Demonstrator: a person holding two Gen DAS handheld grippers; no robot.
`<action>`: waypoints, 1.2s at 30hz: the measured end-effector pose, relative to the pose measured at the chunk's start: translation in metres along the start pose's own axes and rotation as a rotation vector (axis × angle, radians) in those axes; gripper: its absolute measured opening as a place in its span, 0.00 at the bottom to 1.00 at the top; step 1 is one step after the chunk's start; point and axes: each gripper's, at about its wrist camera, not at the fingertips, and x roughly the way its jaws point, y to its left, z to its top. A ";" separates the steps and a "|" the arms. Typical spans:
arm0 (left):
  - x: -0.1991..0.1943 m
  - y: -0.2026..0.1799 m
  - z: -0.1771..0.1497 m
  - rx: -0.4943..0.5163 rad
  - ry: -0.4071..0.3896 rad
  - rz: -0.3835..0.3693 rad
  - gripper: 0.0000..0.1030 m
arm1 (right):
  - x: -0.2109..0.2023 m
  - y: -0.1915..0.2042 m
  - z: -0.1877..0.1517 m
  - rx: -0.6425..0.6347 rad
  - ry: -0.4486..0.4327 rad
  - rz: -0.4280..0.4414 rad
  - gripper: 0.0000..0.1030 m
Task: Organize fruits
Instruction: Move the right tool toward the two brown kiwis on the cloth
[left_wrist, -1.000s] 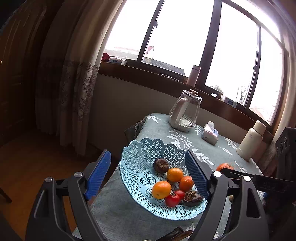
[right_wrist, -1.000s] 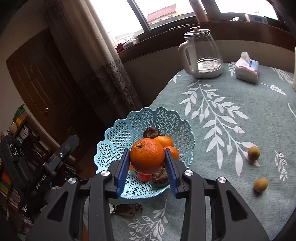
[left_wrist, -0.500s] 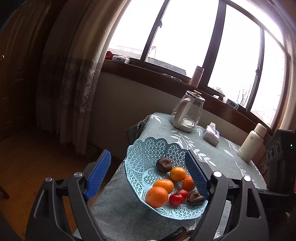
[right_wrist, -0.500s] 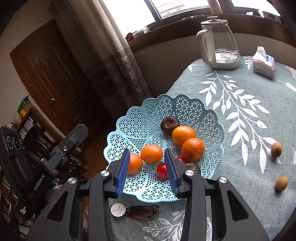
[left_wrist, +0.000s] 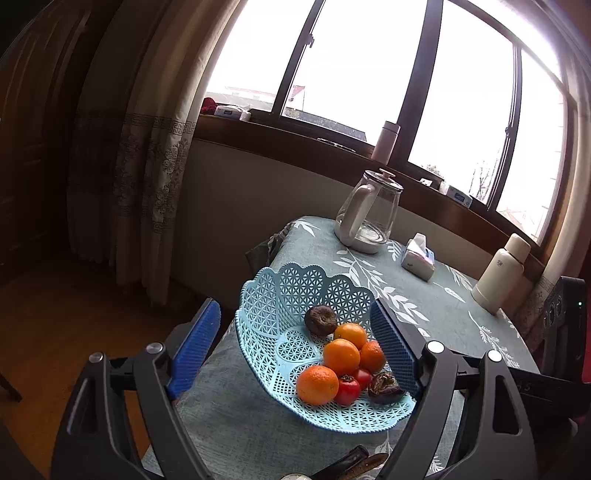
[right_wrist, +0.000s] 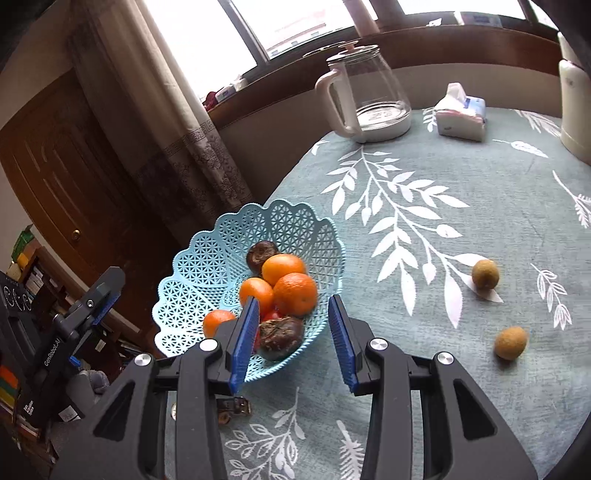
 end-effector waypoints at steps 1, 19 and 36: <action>0.001 -0.001 0.000 0.003 0.002 -0.001 0.82 | -0.004 -0.005 0.000 0.007 -0.015 -0.018 0.38; 0.010 -0.019 -0.007 0.042 0.044 -0.019 0.89 | -0.051 -0.119 -0.001 0.239 -0.118 -0.138 0.45; 0.013 -0.021 -0.010 0.044 0.062 -0.024 0.89 | -0.015 -0.122 -0.019 0.087 0.025 -0.320 0.44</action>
